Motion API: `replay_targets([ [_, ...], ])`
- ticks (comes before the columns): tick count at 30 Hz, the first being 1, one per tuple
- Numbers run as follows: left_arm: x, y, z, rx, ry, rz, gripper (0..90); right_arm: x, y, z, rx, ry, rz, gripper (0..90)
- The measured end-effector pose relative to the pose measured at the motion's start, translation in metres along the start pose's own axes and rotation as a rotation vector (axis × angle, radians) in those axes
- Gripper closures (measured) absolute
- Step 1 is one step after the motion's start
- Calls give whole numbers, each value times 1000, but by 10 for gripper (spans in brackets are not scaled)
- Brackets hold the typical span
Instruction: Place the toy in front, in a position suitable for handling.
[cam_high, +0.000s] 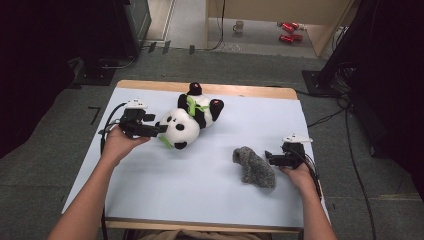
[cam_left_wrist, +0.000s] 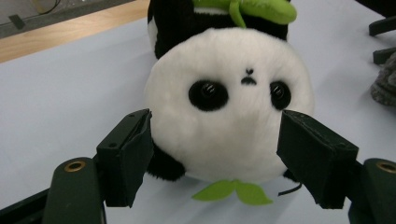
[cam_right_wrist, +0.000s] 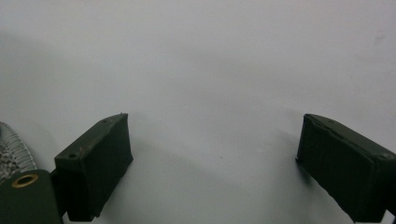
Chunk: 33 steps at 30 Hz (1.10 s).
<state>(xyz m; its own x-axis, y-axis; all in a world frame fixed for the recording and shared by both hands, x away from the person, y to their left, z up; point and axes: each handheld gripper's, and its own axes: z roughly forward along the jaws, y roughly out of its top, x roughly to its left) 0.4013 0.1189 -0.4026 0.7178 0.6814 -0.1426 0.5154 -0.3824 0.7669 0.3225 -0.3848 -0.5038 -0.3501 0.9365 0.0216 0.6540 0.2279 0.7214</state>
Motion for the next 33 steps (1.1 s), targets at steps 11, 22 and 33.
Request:
replay_targets([
  [11, -6, 22, 14, 11, -10, 31, 253, 0, 0, 0, 0, 0, -2, 92],
  [22, -9, 40, 37, 5, -24, -3, 251, 0, 0, 0, 0, 0, 0, 92],
  [33, -15, 37, 60, 32, 1, 6, 187, 0, 0, 0, -1, -1, -2, 93],
])
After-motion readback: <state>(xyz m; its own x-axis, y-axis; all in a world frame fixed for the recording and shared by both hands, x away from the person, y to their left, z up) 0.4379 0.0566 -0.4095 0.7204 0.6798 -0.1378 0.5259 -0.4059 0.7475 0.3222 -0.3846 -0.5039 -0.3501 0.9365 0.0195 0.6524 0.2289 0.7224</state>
